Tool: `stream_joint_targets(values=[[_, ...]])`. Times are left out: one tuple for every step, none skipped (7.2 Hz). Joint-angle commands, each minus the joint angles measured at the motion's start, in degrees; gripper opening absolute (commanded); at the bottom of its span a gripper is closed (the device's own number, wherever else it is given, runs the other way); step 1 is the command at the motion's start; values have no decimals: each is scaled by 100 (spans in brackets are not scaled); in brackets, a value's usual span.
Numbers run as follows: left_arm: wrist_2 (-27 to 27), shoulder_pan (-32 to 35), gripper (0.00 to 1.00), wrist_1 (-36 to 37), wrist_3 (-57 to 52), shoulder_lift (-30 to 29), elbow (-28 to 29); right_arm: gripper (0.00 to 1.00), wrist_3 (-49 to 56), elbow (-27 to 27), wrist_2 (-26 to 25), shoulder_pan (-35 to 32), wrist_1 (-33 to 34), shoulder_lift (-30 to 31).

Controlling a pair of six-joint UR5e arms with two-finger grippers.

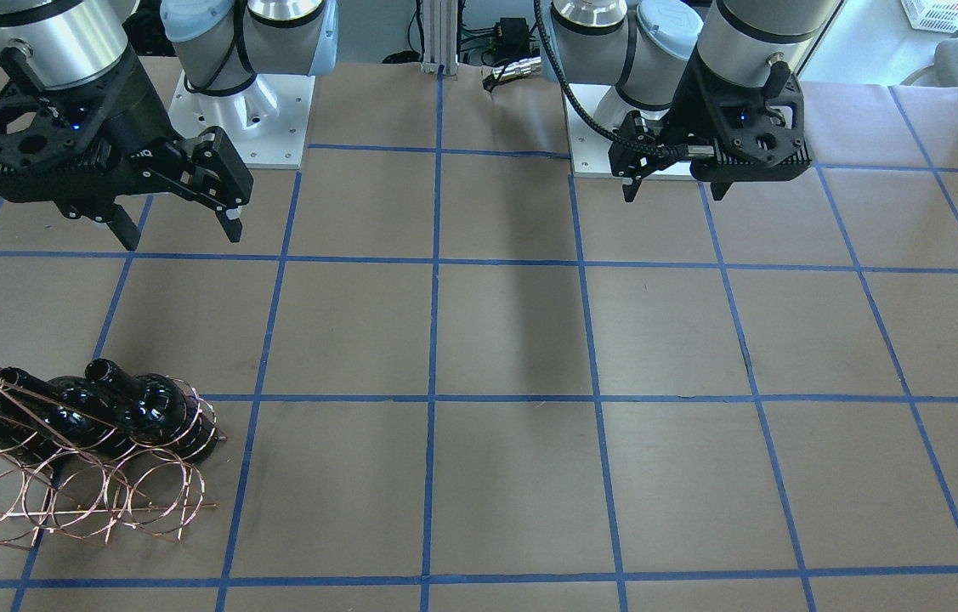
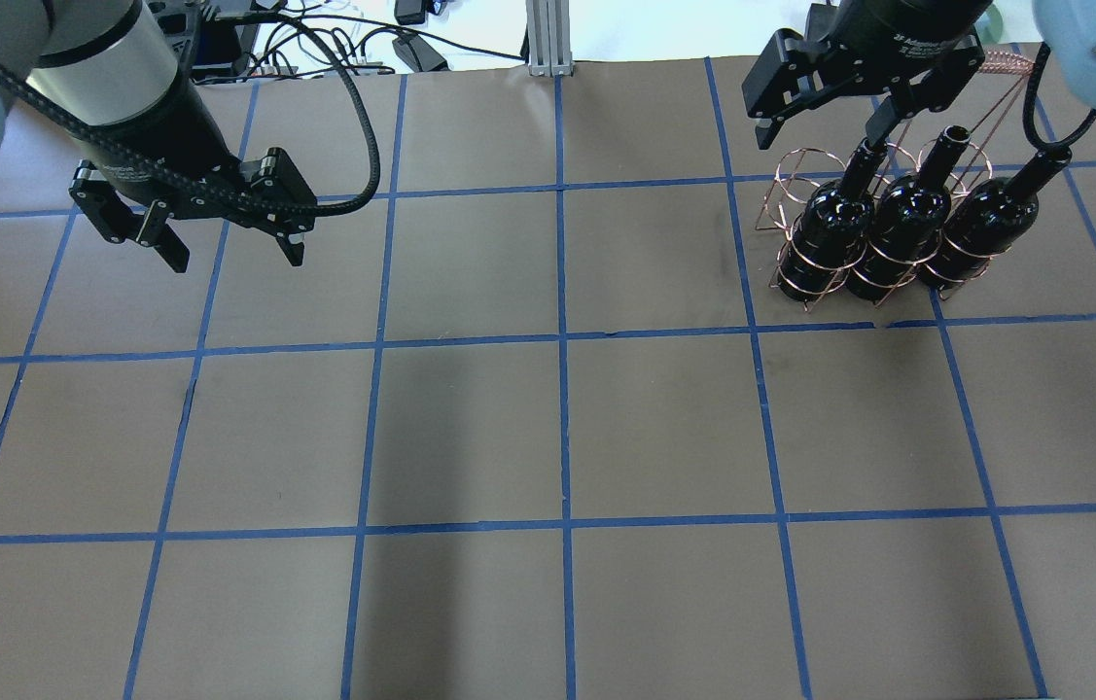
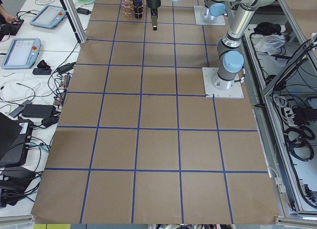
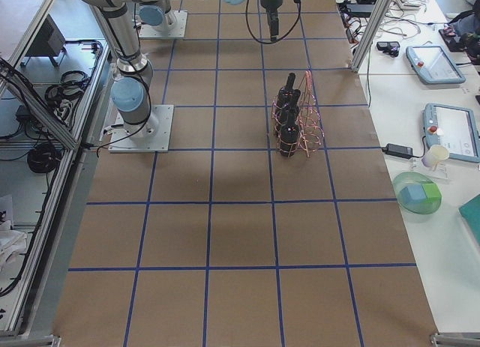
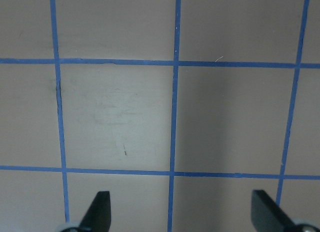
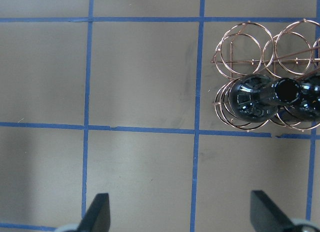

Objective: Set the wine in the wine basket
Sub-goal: 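Raise the open right gripper up away from the rack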

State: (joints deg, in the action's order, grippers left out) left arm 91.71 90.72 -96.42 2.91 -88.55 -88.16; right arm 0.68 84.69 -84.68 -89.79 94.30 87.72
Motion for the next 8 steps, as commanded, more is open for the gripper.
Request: stream_joint_targets(values=[[-21,-2,100,-8,-1,-13,1,100,-472,144,-197,-21,19,17],[-21,-2,100,-26,-1,-22,-8,100,-464,153,-546,-21,1,-9],[-21,7,100,-35,-1,-22,-17,100,-463,144,-567,-21,-173,17],[-12,7,100,-43,-53,-13,-17,100,-463,144,-567,-21,-227,17],[-12,-1,100,-43,-62,-13,-17,100,-463,144,-567,-21,-323,17],[-4,-2,100,-43,-62,-13,-17,100,-472,136,-550,-30,-377,52],[-4,-45,100,-35,-71,-4,-17,100,-464,136,-567,-30,-455,70],[-12,-28,100,-35,-71,-4,-17,100,-472,136,-567,-30,-465,70]])
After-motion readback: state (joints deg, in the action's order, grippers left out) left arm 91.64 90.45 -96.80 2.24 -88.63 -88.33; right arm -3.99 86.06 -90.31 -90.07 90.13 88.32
